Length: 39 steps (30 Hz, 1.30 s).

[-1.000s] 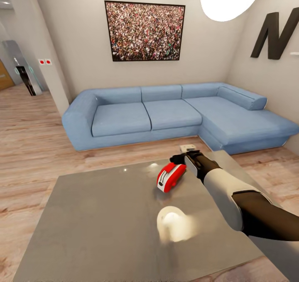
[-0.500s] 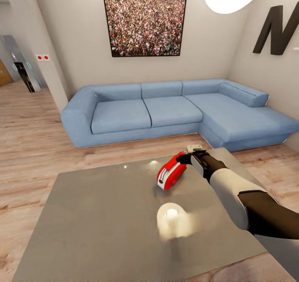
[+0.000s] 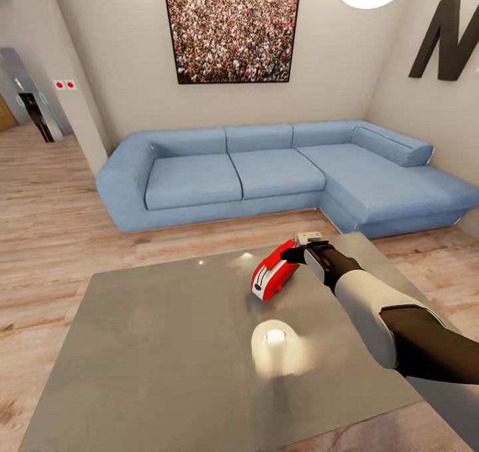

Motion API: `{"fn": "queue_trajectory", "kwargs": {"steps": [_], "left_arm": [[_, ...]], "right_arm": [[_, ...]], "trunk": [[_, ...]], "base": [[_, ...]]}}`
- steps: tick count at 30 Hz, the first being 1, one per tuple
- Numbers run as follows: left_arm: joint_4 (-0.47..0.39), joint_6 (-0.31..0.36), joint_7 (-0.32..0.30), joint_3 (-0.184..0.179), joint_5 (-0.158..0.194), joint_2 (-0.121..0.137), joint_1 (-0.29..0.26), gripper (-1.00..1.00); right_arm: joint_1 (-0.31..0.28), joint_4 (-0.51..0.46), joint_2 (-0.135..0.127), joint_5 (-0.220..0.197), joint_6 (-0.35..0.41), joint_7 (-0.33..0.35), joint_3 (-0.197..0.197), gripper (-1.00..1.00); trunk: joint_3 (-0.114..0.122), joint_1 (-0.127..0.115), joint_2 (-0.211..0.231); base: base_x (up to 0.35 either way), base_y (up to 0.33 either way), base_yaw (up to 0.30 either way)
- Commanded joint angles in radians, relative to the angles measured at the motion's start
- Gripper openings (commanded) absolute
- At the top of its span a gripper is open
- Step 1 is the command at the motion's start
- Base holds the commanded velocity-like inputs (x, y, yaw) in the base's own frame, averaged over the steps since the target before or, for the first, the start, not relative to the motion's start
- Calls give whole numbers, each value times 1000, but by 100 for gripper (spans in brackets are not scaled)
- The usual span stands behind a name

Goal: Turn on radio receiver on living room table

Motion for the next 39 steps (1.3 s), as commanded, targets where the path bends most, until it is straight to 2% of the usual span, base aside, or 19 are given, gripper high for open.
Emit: {"fn": "queue_trajectory", "kwargs": {"steps": [1,13,16,19,39], "left_arm": [[0,0,0,0,0,0,0,100],[0,0,0,0,0,0,0,100],[-1,0,0,1,0,0,0,100],[-1,0,1,1,0,0,0,100],[0,1,1,2,0,1,0,100]], "right_arm": [[0,0,1,0,0,0,0,100],[0,-16,17,1,0,0,-1,100],[0,-33,33,1,0,0,0,100],[0,-36,38,1,0,0,0,100],[0,-37,43,2,0,-1,2,100]], "trunk": [[-2,0,0],[-21,0,0],[-26,0,0],[-28,0,0],[-29,0,0]], "base": [[0,0,0],[0,0,-17],[0,0,-72],[0,0,-31],[9,13,-2]]}}
